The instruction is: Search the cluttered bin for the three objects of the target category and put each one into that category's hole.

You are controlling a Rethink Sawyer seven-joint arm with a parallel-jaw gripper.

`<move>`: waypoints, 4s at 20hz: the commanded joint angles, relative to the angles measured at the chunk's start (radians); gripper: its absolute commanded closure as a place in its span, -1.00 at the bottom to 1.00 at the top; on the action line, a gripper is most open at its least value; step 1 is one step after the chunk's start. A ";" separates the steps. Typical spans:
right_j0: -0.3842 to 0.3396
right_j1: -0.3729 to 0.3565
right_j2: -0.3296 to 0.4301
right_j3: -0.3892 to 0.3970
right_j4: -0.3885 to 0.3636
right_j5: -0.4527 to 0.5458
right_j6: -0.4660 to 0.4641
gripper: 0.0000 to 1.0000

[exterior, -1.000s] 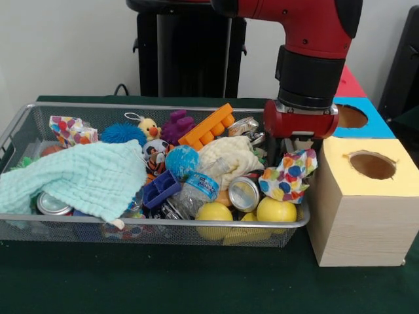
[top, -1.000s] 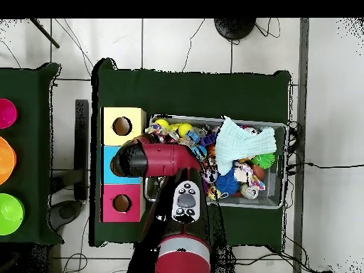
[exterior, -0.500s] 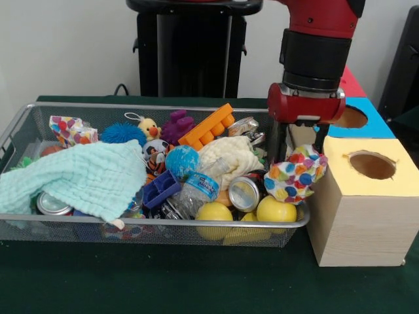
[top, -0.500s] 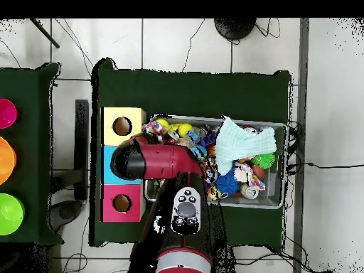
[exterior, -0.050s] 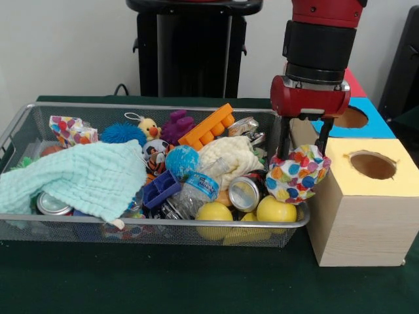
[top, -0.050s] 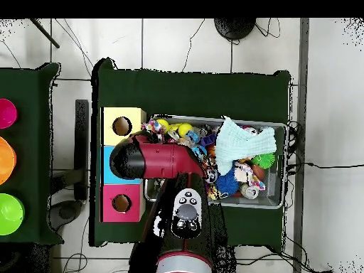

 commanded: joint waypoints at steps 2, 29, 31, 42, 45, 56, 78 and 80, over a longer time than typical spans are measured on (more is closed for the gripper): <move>-0.002 0.090 0.092 0.005 0.051 -0.002 0.202 -1.00; 0.045 0.172 0.030 -0.030 0.112 -0.038 0.211 1.00; 0.040 0.157 0.035 -0.017 0.109 -0.038 0.205 1.00; 0.021 -0.087 0.032 0.061 0.110 0.215 0.155 1.00; 0.008 -0.114 0.038 0.059 0.106 0.252 0.141 1.00; 0.050 -0.117 0.021 0.000 0.102 0.325 0.190 1.00; 0.175 0.007 -0.013 0.037 0.198 0.120 0.304 1.00; 0.178 0.019 -0.019 0.037 0.201 0.101 0.306 1.00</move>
